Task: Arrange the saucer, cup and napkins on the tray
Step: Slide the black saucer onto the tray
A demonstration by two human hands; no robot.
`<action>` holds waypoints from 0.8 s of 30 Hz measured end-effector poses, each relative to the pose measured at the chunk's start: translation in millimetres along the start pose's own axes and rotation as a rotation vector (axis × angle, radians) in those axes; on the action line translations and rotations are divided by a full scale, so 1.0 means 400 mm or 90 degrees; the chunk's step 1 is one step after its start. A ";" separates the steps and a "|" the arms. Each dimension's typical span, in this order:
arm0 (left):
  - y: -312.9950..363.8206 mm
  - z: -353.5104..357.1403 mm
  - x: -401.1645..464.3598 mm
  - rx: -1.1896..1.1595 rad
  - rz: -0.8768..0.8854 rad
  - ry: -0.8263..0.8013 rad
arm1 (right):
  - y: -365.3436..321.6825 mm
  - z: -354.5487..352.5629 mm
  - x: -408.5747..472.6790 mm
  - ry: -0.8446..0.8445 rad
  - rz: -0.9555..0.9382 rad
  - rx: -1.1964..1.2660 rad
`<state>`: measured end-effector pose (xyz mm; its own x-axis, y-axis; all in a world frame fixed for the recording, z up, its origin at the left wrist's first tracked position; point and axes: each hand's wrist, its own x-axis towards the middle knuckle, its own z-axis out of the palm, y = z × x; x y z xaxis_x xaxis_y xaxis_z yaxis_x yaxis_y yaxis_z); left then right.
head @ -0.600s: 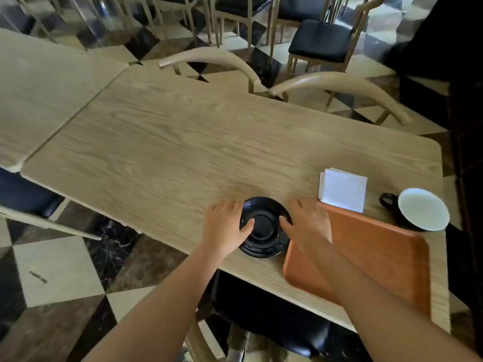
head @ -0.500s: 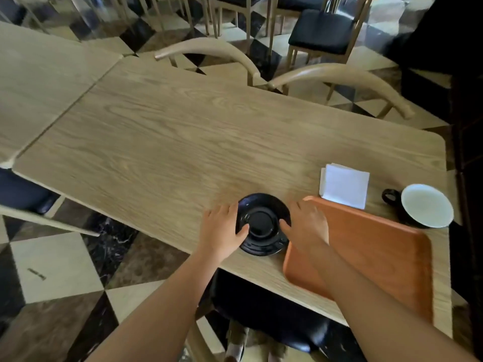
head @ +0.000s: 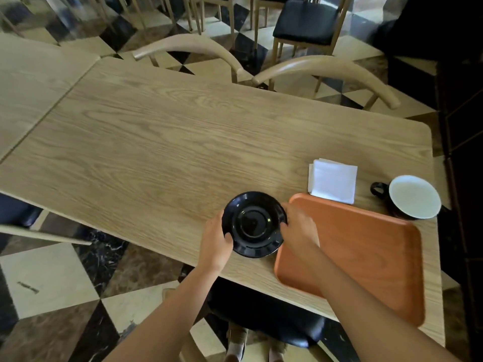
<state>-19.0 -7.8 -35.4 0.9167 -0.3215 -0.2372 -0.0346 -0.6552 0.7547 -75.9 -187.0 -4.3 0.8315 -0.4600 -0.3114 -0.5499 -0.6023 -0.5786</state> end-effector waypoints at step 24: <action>0.227 0.175 0.047 0.106 0.000 -0.187 | 0.291 -0.159 -0.055 0.096 0.219 0.251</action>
<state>-32.9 -121.3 -14.3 0.7635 -0.4893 -0.4216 -0.1219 -0.7502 0.6499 -163.1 -288.3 -17.0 0.5729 -0.6927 -0.4381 -0.6927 -0.1235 -0.7106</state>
